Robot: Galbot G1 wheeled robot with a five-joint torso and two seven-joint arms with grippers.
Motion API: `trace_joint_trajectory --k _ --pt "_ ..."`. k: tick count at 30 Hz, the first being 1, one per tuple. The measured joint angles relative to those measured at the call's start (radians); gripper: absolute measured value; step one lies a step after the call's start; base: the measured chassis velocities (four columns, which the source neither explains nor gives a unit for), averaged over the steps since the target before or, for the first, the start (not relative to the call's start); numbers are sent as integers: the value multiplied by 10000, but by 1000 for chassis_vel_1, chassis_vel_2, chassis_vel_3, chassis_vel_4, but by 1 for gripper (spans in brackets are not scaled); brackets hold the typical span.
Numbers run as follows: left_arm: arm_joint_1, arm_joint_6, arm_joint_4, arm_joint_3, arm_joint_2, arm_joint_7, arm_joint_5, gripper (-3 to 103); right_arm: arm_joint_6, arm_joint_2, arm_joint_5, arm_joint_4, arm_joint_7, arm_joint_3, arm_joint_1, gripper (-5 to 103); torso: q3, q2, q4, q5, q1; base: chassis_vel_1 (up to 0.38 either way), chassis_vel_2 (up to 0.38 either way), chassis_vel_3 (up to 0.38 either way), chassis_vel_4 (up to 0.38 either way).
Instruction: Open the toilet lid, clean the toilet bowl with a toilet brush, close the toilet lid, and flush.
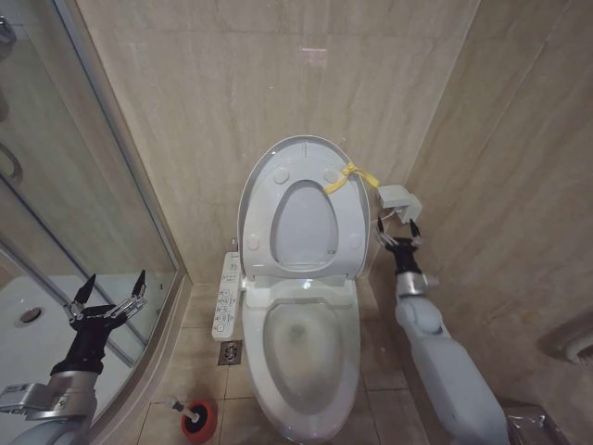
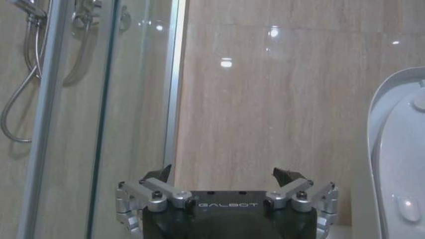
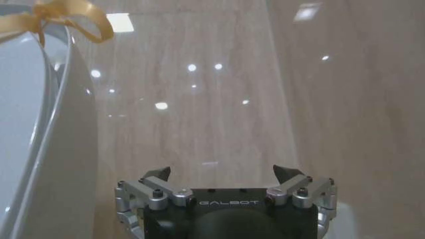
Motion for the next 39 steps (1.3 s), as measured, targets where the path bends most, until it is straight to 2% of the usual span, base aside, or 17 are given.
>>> trace_joint_trajectory --k 7,14,21,27,39 --pt "49 6 -1 -200 27 13 -97 100 -230 64 180 -711 -84 -709 1166 100 0 0 -2 0 1 0 0 0 0" --pt "6 6 100 -192 12 18 -106 100 -213 -31 268 -134 -106 -780 802 100 -1 0 -7 0 1 0 0 0 0" --pt "-251 23 282 265 -96 18 21 100 21 -375 342 1545 -227 -360 -972 100 -2 2 -2 0 0 0 0 0 0" --pt "-412 23 440 554 -161 17 93 100 206 -580 378 2744 -229 -9 -2443 100 -2 2 -6 2 0 0 0 0 0" --pt "-529 -41 478 969 -312 11 122 100 1147 -376 -22 4959 -341 374 -5582 100 -3 3 -5 1 -1 0 0 0 0"
